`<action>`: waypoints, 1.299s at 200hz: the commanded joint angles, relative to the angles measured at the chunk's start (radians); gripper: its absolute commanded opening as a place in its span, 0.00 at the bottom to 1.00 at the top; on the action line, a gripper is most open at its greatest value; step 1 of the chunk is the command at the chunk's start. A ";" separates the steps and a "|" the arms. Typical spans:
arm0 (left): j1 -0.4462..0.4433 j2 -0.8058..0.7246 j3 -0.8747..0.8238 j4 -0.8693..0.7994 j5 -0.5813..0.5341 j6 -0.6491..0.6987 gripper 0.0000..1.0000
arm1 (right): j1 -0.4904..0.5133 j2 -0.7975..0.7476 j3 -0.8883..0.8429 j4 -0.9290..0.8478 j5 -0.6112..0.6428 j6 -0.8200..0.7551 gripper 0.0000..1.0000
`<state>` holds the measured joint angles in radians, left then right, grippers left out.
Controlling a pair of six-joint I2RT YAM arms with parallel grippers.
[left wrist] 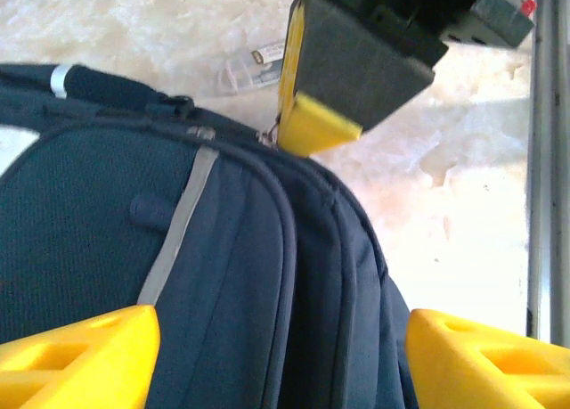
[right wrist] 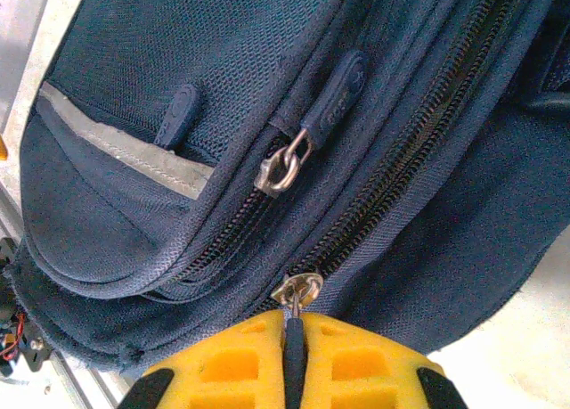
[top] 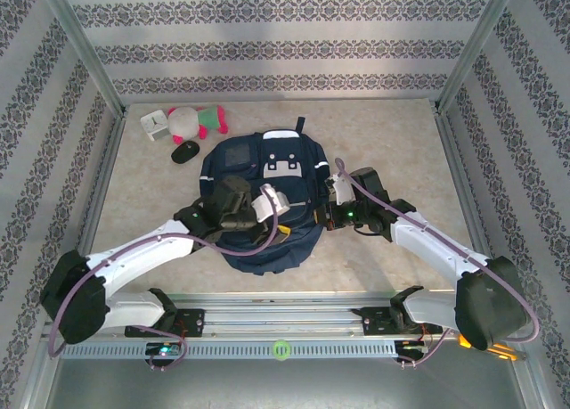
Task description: Pack the student bag
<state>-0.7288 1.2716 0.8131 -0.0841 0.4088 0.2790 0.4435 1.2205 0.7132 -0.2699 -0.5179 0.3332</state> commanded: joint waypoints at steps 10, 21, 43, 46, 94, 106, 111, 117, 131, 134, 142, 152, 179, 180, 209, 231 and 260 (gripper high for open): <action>-0.063 0.106 0.068 0.058 -0.097 0.000 0.74 | 0.018 -0.006 0.017 0.034 -0.006 -0.008 0.00; -0.072 0.139 0.076 0.073 -0.111 -0.004 0.75 | 0.018 -0.011 0.019 0.034 -0.010 -0.007 0.00; -0.072 0.186 0.085 0.079 -0.164 -0.001 0.74 | 0.018 -0.019 0.019 0.034 -0.020 -0.005 0.00; -0.073 0.190 0.084 0.077 -0.172 0.002 0.73 | 0.018 -0.020 0.019 0.034 -0.021 -0.005 0.00; -0.066 0.111 0.022 0.015 -0.104 0.128 0.06 | -0.045 -0.018 -0.004 0.052 -0.004 0.045 0.00; -0.056 0.062 -0.010 0.003 -0.034 0.168 0.00 | -0.077 0.004 -0.004 0.054 0.004 0.053 0.00; -0.048 0.042 -0.022 -0.007 -0.005 0.181 0.00 | -0.088 0.016 -0.004 0.060 0.008 0.056 0.00; -0.041 0.018 -0.033 -0.019 0.026 0.194 0.00 | -0.100 0.030 -0.004 0.075 0.014 0.062 0.00; -0.028 -0.023 -0.048 -0.058 0.088 0.217 0.00 | -0.125 0.068 -0.001 0.118 0.018 0.078 0.00; -0.025 -0.030 -0.050 -0.069 0.097 0.222 0.00 | -0.128 0.076 0.000 0.128 0.019 0.081 0.00; -0.024 -0.045 -0.053 -0.097 0.123 0.242 0.00 | -0.140 0.101 0.007 0.157 0.022 0.090 0.00; -0.022 -0.058 -0.056 -0.128 0.145 0.265 0.00 | -0.153 0.133 0.021 0.184 0.028 0.092 0.00; -0.021 -0.080 -0.061 -0.167 0.180 0.293 0.00 | -0.189 0.226 0.077 0.223 0.063 0.095 0.00; -0.022 -0.081 -0.061 -0.167 0.180 0.293 0.00 | -0.190 0.229 0.080 0.224 0.064 0.095 0.00; -0.020 -0.091 -0.064 -0.170 0.191 0.301 0.00 | -0.229 0.312 0.137 0.249 0.101 0.093 0.00; -0.018 -0.094 -0.066 -0.168 0.201 0.298 0.00 | -0.254 0.361 0.166 0.260 0.113 0.095 0.00; -0.018 -0.094 -0.075 -0.141 0.181 0.274 0.02 | -0.252 0.371 0.174 0.268 0.070 0.084 0.00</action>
<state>-0.7361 1.2282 0.7589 -0.1459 0.4557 0.5545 0.2699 1.5669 0.8486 -0.1150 -0.6651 0.4129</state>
